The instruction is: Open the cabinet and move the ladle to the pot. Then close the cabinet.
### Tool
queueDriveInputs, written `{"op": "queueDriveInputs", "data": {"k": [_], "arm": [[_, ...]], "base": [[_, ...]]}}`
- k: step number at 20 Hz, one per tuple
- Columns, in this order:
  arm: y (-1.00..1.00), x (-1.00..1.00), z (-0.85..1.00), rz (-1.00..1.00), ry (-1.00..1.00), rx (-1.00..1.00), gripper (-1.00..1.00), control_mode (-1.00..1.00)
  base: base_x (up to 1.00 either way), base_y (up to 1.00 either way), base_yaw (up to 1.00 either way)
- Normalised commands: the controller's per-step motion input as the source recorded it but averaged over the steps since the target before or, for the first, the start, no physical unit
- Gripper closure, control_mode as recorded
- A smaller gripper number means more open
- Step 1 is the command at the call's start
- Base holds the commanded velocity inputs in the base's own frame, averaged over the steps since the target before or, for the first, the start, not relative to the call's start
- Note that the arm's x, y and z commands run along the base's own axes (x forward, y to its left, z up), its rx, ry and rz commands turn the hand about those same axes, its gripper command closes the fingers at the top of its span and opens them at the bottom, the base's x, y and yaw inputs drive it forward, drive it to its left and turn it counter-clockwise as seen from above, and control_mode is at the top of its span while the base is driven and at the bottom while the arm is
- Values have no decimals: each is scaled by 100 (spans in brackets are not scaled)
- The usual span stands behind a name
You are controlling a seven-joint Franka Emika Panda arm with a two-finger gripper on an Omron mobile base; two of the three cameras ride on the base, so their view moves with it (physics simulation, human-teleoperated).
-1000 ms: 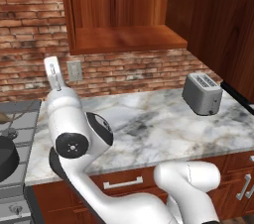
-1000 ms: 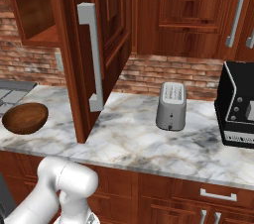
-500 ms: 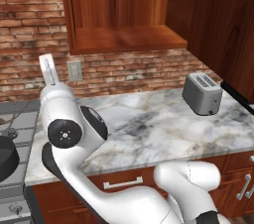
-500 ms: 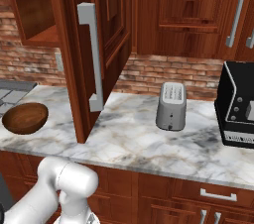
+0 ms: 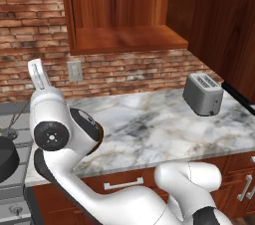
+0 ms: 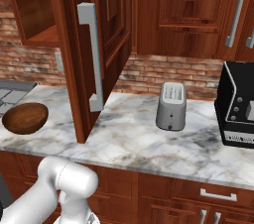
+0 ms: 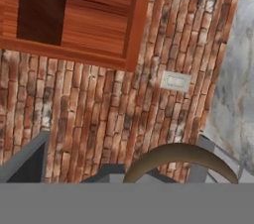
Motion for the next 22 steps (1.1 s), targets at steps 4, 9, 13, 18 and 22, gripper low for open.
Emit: {"op": "queueDriveInputs", "data": {"k": [4,9,13,18,22], "arm": [[8,4,-20,0,0,-5,100,-100],[0,6,-11,0,0,-3,100,-100],[0,8,-6,0,0,-1,100,-100],[3,11,-8,0,0,0,100,-100],[6,16,-14,0,1,-2,100,-100]], "base": [[0,0,0],[0,0,0],[0,0,0],[0,0,0],[0,0,0]]}}
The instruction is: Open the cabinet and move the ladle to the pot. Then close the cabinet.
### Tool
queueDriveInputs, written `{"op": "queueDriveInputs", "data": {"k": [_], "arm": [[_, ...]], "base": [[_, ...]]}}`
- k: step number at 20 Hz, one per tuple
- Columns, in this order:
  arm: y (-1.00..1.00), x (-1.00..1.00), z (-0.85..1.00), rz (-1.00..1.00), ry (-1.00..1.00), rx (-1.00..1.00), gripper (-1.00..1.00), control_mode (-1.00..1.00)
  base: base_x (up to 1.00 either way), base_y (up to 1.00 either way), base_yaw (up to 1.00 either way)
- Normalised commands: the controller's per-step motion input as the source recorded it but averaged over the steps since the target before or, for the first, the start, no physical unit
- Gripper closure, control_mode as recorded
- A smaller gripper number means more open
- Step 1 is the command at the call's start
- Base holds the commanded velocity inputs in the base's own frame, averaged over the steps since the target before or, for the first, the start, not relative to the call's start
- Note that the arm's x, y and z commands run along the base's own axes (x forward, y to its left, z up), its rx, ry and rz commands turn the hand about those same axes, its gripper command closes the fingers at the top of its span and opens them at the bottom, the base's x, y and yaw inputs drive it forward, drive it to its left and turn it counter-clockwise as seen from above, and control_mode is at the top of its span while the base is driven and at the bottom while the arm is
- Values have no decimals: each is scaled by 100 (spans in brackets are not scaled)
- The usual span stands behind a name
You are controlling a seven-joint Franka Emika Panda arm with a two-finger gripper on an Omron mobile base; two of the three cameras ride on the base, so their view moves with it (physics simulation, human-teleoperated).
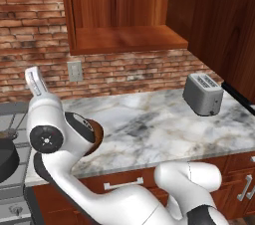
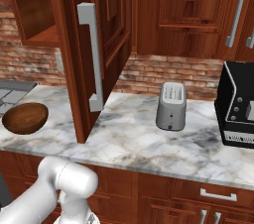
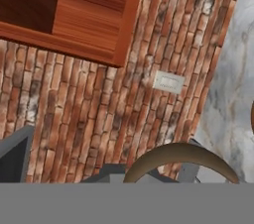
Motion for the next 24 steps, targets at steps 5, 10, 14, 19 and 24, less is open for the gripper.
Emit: {"op": "queueDriveInputs", "data": {"k": [5,10,14,19,24], "arm": [[6,13,-21,0,0,-1,100,-100],[14,11,-25,0,0,-3,100,-100],[1,0,-23,0,0,-1,100,-100],[1,0,-21,0,0,-1,100,-100],[1,0,-11,0,0,-1,100,-100]], "base": [[0,0,0],[0,0,0],[0,0,0],[0,0,0],[0,0,0]]}}
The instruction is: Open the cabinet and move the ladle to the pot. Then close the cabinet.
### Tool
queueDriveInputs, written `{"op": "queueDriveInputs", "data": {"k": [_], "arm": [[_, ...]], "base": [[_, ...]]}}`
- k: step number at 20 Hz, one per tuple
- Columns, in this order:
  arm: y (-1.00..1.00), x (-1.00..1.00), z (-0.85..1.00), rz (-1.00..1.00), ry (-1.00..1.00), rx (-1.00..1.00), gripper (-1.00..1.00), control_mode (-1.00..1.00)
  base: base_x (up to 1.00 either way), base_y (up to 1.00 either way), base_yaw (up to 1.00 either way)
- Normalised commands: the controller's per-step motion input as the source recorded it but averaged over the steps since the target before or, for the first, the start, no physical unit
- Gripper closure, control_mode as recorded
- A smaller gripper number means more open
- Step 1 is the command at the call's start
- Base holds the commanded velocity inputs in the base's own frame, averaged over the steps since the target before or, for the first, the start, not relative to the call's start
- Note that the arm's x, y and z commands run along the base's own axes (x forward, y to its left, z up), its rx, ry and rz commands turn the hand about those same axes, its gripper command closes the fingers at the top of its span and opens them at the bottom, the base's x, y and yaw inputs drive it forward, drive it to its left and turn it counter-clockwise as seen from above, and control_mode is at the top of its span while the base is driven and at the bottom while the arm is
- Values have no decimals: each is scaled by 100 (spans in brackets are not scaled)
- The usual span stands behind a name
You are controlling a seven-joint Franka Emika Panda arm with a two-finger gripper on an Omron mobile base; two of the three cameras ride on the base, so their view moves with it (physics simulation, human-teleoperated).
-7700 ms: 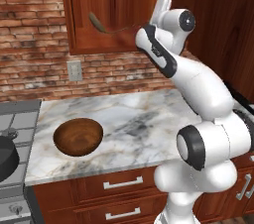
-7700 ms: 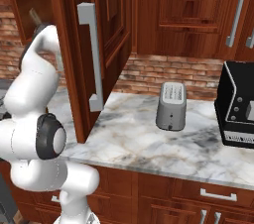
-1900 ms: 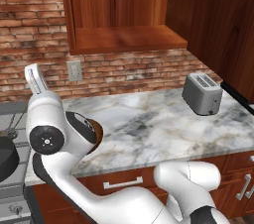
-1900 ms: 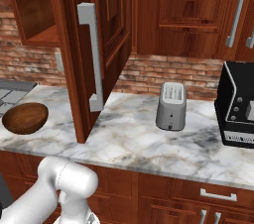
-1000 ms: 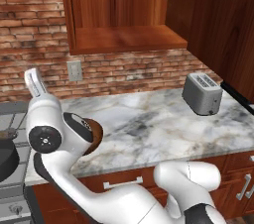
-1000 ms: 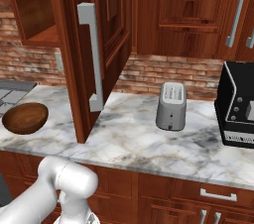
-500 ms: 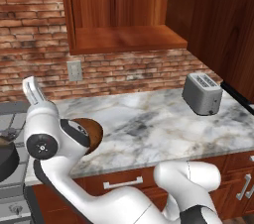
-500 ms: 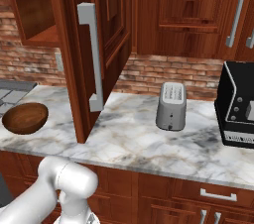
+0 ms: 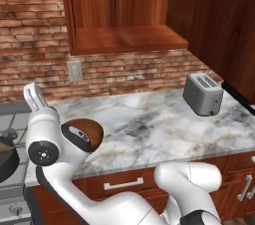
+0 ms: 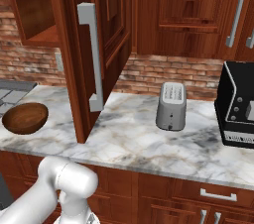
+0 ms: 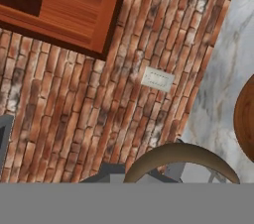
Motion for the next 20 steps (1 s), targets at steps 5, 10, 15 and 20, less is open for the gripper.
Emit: {"op": "queueDriveInputs", "data": {"k": [5,10,15,20], "arm": [[0,0,0,0,0,0,100,-100],[0,5,0,0,0,0,100,-100],[0,17,-5,0,0,0,100,-100],[0,15,-11,0,0,0,100,-100]], "base": [[0,0,0],[0,0,0],[0,0,0],[0,0,0]]}}
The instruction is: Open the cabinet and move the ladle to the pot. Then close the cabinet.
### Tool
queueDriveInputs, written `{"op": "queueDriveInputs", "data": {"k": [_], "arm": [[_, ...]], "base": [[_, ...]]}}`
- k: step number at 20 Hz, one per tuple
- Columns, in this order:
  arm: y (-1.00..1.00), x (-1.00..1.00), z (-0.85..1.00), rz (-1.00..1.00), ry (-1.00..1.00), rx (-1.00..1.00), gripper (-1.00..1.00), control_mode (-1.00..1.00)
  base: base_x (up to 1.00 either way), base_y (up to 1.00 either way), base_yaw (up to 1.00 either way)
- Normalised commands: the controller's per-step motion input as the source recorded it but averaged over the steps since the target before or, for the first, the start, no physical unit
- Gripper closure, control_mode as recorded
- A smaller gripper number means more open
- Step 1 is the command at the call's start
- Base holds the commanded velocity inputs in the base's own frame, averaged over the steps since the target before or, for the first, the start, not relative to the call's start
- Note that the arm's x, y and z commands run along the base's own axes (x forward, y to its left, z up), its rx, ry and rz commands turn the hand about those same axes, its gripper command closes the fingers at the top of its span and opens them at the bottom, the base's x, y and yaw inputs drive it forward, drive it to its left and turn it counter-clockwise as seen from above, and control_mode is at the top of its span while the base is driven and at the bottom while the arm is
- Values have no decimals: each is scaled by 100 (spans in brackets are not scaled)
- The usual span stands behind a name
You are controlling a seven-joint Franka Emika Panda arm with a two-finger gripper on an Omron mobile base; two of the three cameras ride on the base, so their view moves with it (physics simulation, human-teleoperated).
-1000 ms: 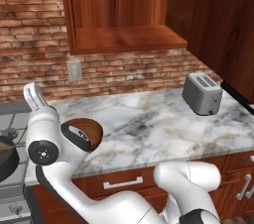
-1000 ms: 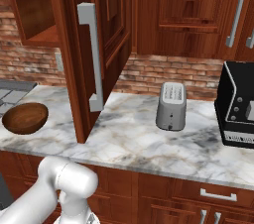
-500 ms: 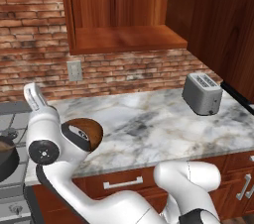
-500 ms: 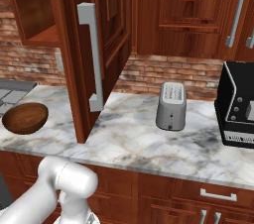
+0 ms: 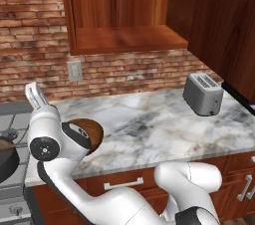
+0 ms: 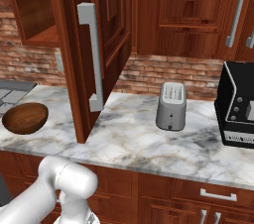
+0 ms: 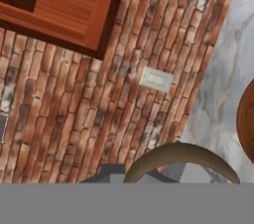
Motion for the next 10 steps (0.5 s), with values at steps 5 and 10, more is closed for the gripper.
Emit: {"op": "queueDriveInputs", "data": {"k": [5,10], "arm": [[0,9,-23,0,1,-1,100,-100],[0,8,-25,0,1,-1,100,-100]], "base": [[0,0,0],[0,0,0]]}}
